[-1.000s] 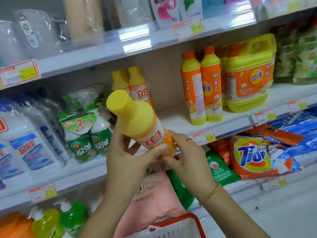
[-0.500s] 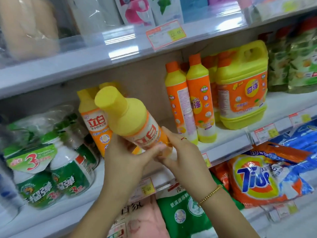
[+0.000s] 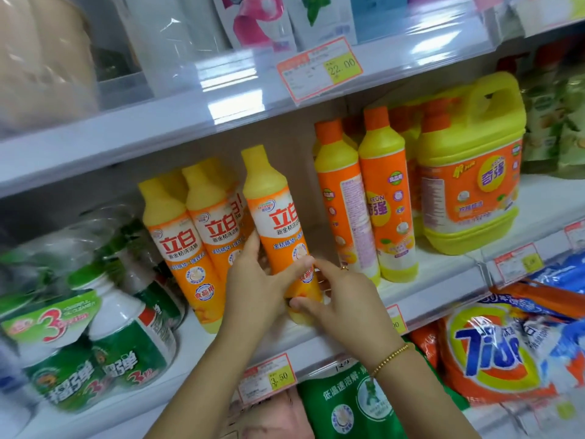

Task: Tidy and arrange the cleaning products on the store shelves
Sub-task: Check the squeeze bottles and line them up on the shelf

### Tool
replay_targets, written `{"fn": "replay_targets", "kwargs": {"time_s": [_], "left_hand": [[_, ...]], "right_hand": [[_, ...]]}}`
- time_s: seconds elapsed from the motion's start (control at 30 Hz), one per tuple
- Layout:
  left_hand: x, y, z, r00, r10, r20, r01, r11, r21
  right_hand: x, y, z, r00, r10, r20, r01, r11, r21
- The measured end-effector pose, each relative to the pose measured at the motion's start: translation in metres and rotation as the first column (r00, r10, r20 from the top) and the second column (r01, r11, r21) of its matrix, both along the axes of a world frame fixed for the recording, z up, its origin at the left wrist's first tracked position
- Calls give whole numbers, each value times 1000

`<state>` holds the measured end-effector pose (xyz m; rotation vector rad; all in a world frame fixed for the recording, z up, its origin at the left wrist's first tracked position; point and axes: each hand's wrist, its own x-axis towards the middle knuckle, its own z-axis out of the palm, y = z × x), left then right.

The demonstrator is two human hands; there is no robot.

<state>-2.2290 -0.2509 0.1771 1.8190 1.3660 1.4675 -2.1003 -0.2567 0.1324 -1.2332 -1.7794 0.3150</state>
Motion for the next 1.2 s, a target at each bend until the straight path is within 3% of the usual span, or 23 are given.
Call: {"fn": "replay_targets", "kwargs": {"time_s": [0.23,0.33,0.4,0.47,0.5,0.73,0.83,0.93,1.1,1.2], "left_hand": [[-18,-10,-31,998,-3,59,11,991,-136],[-31,-15,-35,989,3,151,17,991,-132],[-40,-19,-37,986,0,169,22,992,-126],[-45,-21,-40,985,5,170,16,992,-123],[-46,-21,-40,986,2,169,18,993,-120],[-48,-18,-43,982,-31,184,54,991,-121],[-48,-18,-40,983,-50,178,74,989,-129],[-50,-18,-40,985,-55,162,75,989,-127],[-50,-17,-44,995,-12,95,19,998,-65],[-51,-15,-47,996,-7,86,12,998,-54]], "right_hand": [[-9,-3,6,996,-6,-88,-4,993,-115],[-2,-8,8,999,46,-8,-47,985,-167],[8,-15,9,997,-81,-8,81,996,22],[13,-23,14,948,-288,-136,315,911,265],[14,-23,17,915,-356,-192,400,862,310],[5,14,42,792,-601,-107,607,757,243],[2,20,42,735,-677,-40,675,724,141],[-2,21,35,744,-667,-48,668,738,95],[-6,27,33,872,-489,-23,489,872,11],[-1,28,44,884,-410,224,428,903,-35]]}}
